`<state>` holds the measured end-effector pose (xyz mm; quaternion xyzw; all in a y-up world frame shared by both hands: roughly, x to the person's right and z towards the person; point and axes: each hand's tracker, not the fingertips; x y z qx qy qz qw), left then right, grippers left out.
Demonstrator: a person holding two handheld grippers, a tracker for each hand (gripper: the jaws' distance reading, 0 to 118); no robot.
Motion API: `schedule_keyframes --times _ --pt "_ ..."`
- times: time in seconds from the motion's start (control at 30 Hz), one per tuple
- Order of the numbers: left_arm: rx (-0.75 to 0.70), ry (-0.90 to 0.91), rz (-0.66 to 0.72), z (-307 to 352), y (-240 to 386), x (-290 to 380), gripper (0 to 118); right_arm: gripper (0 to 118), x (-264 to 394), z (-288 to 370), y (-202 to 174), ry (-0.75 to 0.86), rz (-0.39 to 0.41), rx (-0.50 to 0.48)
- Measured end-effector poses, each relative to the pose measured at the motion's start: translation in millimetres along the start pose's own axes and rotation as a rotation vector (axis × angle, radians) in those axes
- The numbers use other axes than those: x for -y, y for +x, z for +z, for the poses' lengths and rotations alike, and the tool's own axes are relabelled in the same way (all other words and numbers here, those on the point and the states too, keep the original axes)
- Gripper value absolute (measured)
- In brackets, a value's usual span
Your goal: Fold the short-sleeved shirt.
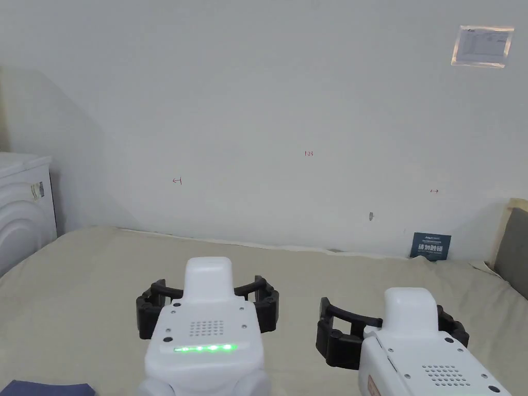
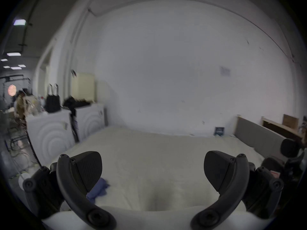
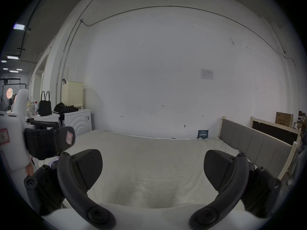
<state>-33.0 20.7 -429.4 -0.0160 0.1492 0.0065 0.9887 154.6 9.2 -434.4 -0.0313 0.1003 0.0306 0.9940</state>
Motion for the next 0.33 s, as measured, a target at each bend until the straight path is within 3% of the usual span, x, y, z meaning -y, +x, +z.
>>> schedule_keyframes --times 0.1,0.2,0.33 --pt "0.12 -0.001 -0.012 1.2 -7.6 -0.2 118 118 3.1 -0.8 0.8 0.002 -0.001 0.005" --pt "0.068 -0.085 -0.04 -12.0 -8.6 1.4 118 118 4.0 -0.8 3.1 0.009 -0.011 0.018" --pt "0.154 -0.219 0.13 -15.6 -20.8 1.8 118 118 3.8 1.7 6.8 0.021 -0.026 0.022"
